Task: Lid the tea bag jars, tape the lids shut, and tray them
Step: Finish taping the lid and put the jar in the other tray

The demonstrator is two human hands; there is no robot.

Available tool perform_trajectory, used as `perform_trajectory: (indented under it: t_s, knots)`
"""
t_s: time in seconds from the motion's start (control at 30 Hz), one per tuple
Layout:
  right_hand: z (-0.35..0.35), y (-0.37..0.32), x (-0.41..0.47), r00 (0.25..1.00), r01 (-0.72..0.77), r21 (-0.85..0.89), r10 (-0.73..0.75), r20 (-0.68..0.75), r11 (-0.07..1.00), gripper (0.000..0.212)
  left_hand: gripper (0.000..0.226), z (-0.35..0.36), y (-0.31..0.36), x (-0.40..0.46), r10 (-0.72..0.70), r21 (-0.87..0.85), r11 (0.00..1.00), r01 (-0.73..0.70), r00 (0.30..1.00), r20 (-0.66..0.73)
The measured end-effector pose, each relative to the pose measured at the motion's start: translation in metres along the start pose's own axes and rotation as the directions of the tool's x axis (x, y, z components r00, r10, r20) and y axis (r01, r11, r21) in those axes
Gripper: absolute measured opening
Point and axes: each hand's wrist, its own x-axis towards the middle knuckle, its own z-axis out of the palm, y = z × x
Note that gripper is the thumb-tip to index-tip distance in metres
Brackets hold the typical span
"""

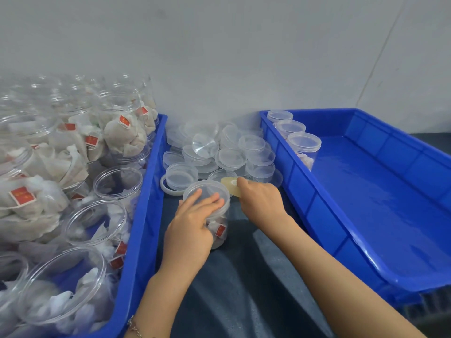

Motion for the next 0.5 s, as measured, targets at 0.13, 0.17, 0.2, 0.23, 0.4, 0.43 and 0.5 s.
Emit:
perform_trajectory:
  t_s: [0.13, 0.17, 0.2, 0.23, 0.4, 0.43, 0.5]
  knots:
    - [0.013, -0.002, 0.001, 0.998, 0.023, 0.063, -0.027, 0.065, 0.998, 0.017, 0.036, 0.004, 0.004, -0.002, 0.021, -0.005, 1.000, -0.021, 0.998, -0.053]
    - [0.015, 0.001, -0.001, 0.998, 0.018, 0.096, -0.024, 0.062, 0.995, 0.023, 0.030, 0.005, 0.006, -0.003, 0.021, -0.002, 1.000, -0.022, 0.996, -0.090]
    - [0.018, 0.004, -0.003, 0.998, 0.018, 0.144, -0.026, 0.051, 0.989, 0.033, 0.029, 0.005, 0.006, -0.002, 0.021, -0.002, 1.000, -0.021, 0.992, -0.123]
    - [0.019, 0.008, -0.007, 0.999, 0.021, 0.203, -0.031, 0.044, 0.979, 0.045, 0.028, 0.006, 0.006, -0.001, 0.027, 0.004, 1.000, -0.026, 0.990, -0.140]
    - [-0.003, 0.023, -0.031, 0.993, 0.115, 0.315, -0.105, -0.047, 0.942, 0.071, 0.023, 0.004, 0.000, 0.003, 0.150, 0.198, 0.973, -0.115, 0.974, -0.169]
    - [-0.010, 0.023, -0.037, 0.995, 0.102, 0.324, -0.095, -0.037, 0.941, 0.073, 0.023, 0.004, 0.000, 0.003, 0.155, 0.222, 0.969, -0.113, 0.971, -0.182]
    - [-0.020, 0.022, -0.051, 0.998, 0.062, 0.338, -0.054, -0.031, 0.939, 0.076, 0.026, 0.006, 0.001, 0.001, 0.170, 0.223, 0.967, -0.122, 0.962, -0.212]
